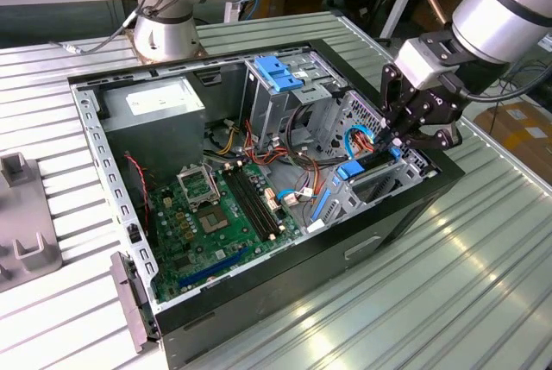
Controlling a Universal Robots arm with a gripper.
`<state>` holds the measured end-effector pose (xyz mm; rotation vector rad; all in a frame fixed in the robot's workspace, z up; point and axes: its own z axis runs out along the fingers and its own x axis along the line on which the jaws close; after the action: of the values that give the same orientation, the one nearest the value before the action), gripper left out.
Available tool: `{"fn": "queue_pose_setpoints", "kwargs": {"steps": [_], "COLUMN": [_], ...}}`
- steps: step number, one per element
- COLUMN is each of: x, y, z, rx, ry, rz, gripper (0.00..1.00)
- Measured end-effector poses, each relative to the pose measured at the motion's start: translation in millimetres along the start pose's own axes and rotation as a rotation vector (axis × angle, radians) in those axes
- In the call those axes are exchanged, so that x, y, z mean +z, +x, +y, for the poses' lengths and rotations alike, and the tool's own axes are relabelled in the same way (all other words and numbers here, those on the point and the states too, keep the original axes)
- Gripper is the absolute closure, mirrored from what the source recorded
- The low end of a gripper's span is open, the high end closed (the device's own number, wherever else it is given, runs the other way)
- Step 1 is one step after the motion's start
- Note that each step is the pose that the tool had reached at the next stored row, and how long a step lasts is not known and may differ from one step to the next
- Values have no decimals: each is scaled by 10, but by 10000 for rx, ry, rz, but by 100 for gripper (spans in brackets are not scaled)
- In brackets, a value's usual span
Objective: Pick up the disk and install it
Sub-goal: 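Insert the second disk wire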
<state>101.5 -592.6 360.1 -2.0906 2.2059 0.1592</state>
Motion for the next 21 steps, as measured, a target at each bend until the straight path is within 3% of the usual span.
{"fn": "queue_pose_setpoints", "kwargs": {"steps": [13, 21], "x": [68, 24], "y": [28, 23], "z": [15, 21], "rx": [0, 0], "ry": [1, 5], "rz": [19, 13], "gripper": [84, 84]}}
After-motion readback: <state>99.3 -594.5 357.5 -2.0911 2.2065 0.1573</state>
